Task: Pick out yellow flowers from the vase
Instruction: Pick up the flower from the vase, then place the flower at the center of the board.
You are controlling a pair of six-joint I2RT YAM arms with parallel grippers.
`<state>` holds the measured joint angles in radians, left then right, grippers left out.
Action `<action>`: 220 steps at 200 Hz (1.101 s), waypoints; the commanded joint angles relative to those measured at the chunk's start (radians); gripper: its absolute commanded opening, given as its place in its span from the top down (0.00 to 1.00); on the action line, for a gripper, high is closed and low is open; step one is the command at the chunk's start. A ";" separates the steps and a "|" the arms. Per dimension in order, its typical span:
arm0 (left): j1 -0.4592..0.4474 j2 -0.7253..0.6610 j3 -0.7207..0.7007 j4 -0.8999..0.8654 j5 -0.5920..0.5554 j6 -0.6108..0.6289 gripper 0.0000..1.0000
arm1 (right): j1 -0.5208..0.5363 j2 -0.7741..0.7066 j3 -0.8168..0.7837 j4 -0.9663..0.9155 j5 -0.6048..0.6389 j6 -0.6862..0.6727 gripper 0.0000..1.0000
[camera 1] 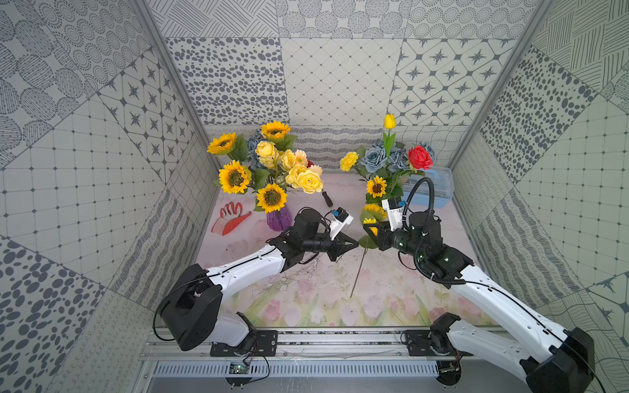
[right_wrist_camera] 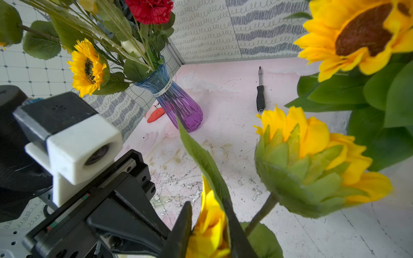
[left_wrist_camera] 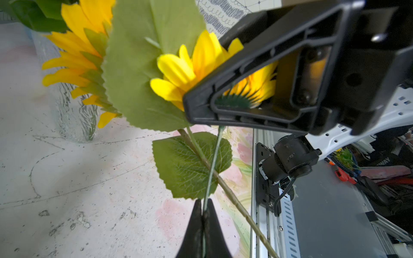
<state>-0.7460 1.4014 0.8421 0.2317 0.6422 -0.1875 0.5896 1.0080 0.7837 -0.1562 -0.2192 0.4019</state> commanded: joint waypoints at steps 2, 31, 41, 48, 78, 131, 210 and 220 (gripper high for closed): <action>0.005 -0.040 -0.066 -0.059 -0.237 -0.036 1.00 | 0.006 0.032 -0.018 0.091 -0.023 0.023 0.75; 0.005 -0.101 -0.144 -0.070 -0.392 -0.055 1.00 | 0.022 0.125 -0.007 0.134 -0.021 0.009 0.75; 0.005 -0.122 -0.166 -0.076 -0.433 -0.052 1.00 | 0.034 0.160 0.004 0.143 -0.013 -0.002 0.73; 0.005 -0.134 -0.179 -0.080 -0.456 -0.050 1.00 | 0.044 0.184 0.010 0.150 -0.002 -0.010 0.73; 0.010 -0.177 -0.244 -0.067 -0.543 -0.064 1.00 | 0.077 0.304 0.057 0.170 0.031 -0.034 0.71; 0.018 -0.169 -0.327 0.005 -0.649 -0.096 1.00 | 0.086 0.525 0.170 0.202 0.074 -0.051 0.69; 0.026 -0.039 -0.335 0.068 -0.706 -0.168 1.00 | 0.087 0.739 0.336 0.103 0.095 -0.146 0.56; 0.027 -0.024 -0.337 0.078 -0.712 -0.174 1.00 | 0.087 0.747 0.343 0.094 0.102 -0.156 0.54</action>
<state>-0.7246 1.3334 0.5117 0.2802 0.0193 -0.3050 0.6895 1.7367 1.0908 -0.0601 -0.1814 0.2909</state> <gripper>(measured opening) 0.048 0.443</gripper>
